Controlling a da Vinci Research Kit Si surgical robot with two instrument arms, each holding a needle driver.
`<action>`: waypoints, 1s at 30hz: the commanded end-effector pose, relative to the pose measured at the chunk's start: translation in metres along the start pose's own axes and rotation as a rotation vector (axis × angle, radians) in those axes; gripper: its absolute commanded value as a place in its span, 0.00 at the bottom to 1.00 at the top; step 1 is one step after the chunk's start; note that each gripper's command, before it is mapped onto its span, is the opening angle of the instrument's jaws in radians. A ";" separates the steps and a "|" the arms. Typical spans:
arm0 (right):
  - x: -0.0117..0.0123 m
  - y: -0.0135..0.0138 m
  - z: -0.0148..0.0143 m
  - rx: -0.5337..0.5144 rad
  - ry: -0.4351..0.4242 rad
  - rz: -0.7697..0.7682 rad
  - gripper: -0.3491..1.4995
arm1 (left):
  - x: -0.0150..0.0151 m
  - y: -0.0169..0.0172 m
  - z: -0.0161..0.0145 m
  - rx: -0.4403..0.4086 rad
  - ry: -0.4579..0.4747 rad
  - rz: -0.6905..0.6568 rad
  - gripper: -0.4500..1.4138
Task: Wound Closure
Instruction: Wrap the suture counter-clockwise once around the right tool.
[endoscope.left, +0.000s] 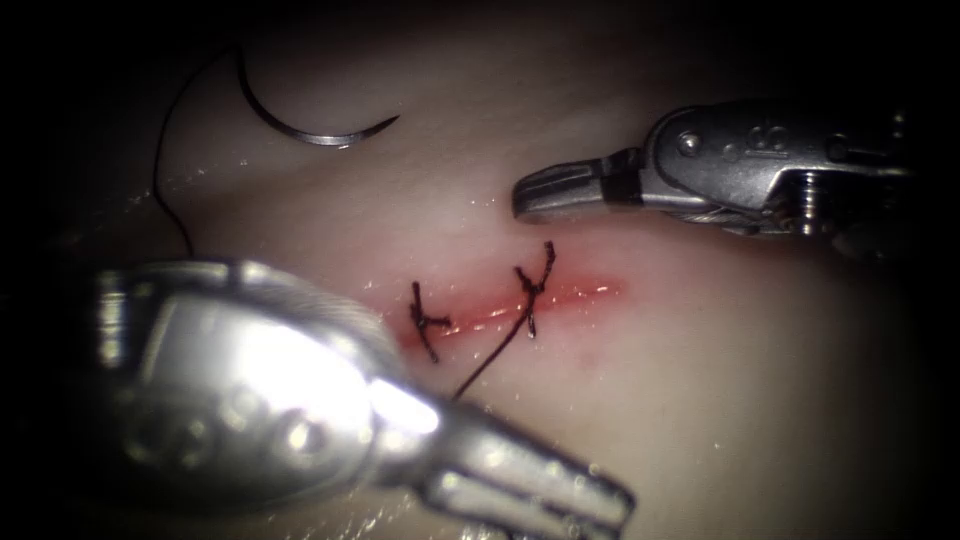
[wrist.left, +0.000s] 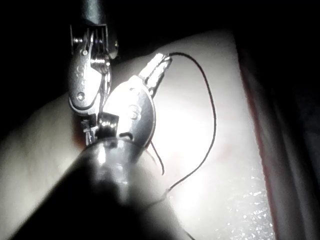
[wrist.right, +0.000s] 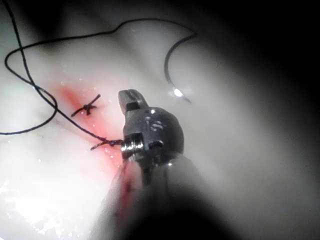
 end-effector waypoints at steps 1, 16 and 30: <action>0.0000 -0.0009 0.0021 0.017 0.027 -0.012 0.00 | -0.0007 -0.0006 0.0003 -0.005 0.008 0.010 0.00; -0.0002 -0.0040 0.0109 0.115 0.204 -0.090 0.00 | -0.0036 -0.0056 -0.0035 -0.043 0.040 0.108 0.00; 0.0005 -0.0048 0.0110 0.288 0.443 -0.095 0.00 | -0.0089 -0.0068 -0.0068 -0.073 0.148 0.134 0.00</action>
